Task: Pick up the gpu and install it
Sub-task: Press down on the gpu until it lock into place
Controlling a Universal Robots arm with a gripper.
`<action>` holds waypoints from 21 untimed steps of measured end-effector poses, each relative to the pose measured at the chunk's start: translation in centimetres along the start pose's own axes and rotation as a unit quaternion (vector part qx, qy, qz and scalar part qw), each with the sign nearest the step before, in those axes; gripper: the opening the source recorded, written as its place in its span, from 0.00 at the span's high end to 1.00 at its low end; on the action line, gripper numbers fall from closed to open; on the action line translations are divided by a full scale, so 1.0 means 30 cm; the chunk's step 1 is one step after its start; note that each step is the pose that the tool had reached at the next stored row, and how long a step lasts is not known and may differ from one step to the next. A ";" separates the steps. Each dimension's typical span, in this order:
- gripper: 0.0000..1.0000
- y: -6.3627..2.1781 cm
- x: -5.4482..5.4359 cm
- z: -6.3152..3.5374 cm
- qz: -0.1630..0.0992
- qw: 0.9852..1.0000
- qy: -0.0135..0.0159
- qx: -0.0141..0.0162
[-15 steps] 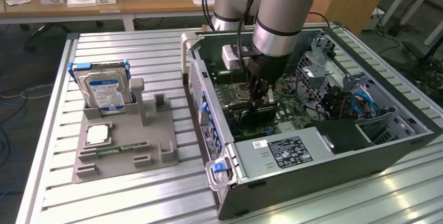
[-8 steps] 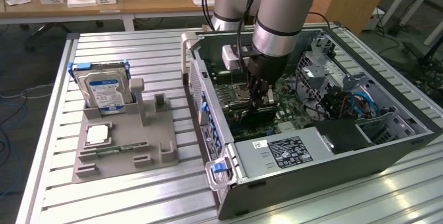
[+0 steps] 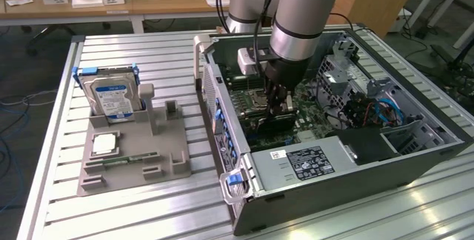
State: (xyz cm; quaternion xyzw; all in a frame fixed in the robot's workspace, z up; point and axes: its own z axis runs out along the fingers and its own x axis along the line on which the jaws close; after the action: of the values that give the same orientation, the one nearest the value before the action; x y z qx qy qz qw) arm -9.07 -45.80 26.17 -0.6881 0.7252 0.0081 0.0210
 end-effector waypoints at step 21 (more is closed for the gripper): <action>0.89 -0.004 -0.009 -0.222 0.000 1.000 0.001 0.000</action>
State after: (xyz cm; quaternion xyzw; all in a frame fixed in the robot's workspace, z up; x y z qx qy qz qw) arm -9.08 -45.81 32.83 -0.6882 0.7252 0.0077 0.0201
